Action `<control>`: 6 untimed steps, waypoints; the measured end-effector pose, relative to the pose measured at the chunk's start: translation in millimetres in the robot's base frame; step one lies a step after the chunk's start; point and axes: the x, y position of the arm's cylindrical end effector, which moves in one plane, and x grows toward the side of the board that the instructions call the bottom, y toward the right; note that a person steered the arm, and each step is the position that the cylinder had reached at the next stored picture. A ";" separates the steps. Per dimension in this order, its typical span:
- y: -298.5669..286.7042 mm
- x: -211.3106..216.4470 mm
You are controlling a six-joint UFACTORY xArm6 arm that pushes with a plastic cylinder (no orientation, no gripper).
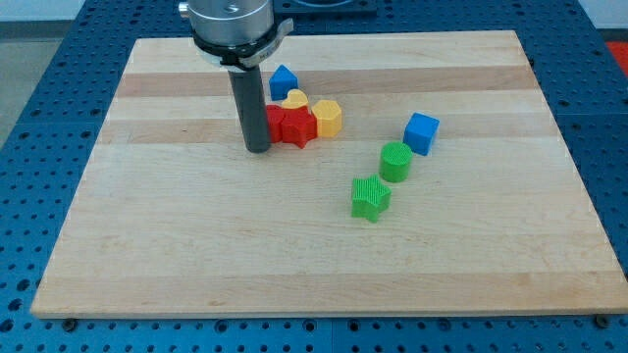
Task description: Move the arm to the bottom left of the blue triangle
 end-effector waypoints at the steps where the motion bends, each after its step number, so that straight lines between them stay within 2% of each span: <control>1: -9.7 2.6; 3: -73.2 -12.4; 4: -76.4 -55.2; 6: -24.0 -109.5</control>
